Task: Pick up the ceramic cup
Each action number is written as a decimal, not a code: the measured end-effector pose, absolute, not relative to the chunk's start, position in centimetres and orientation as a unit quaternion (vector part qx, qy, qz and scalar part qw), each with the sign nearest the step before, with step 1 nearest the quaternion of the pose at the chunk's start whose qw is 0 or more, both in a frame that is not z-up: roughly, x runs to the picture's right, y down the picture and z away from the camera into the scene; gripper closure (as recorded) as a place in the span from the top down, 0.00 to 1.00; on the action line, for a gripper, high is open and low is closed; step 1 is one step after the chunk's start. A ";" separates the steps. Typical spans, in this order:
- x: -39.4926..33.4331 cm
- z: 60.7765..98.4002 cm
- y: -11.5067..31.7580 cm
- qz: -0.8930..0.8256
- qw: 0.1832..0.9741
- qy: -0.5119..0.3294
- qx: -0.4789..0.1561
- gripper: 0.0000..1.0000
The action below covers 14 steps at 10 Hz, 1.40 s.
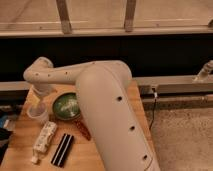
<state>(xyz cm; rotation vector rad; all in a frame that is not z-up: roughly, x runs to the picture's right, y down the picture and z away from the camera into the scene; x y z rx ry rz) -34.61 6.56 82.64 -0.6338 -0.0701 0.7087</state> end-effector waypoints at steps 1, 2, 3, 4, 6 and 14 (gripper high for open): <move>-34.6 83.0 7.8 0.347 0.883 -0.037 -0.315 0.78; -34.5 83.2 8.3 0.350 0.882 -0.039 -0.314 0.70; -34.4 82.9 8.9 0.352 0.881 -0.042 -0.314 0.62; -34.4 82.5 9.1 0.353 0.882 -0.046 -0.310 0.52; -34.5 82.0 9.1 0.351 0.884 -0.051 -0.305 0.32; -34.8 81.1 5.7 0.342 0.893 -0.074 -0.283 0.08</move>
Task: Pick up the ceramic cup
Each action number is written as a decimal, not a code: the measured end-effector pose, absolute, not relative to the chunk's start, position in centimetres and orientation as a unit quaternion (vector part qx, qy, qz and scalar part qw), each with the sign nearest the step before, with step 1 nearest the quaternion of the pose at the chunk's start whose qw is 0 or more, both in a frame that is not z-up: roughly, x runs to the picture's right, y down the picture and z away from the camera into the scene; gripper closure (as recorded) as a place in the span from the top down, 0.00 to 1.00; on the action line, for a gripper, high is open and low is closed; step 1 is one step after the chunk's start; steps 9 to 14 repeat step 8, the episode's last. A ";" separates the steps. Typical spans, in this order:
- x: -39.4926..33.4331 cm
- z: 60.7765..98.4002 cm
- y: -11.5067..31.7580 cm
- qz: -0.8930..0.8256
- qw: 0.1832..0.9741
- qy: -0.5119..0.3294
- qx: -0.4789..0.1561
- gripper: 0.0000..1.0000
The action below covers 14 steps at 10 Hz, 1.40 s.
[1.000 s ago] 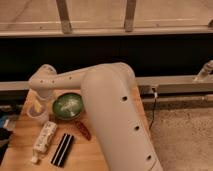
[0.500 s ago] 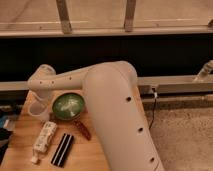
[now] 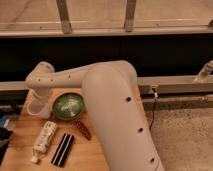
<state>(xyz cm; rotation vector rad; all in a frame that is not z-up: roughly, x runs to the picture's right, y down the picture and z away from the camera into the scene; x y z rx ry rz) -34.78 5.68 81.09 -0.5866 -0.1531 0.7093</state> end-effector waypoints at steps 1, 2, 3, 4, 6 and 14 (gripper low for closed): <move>-34.0 80.8 3.4 0.350 0.894 -0.080 -0.269 0.08; -33.2 80.7 1.8 0.356 0.893 -0.086 -0.260 0.08; -31.8 80.5 -0.6 0.367 0.892 -0.095 -0.246 0.08; -30.5 80.0 -2.6 0.379 0.889 -0.107 -0.235 0.08; -28.8 79.3 -4.7 0.394 0.881 -0.137 -0.226 0.08; -28.9 79.1 -4.7 0.394 0.880 -0.140 -0.226 0.08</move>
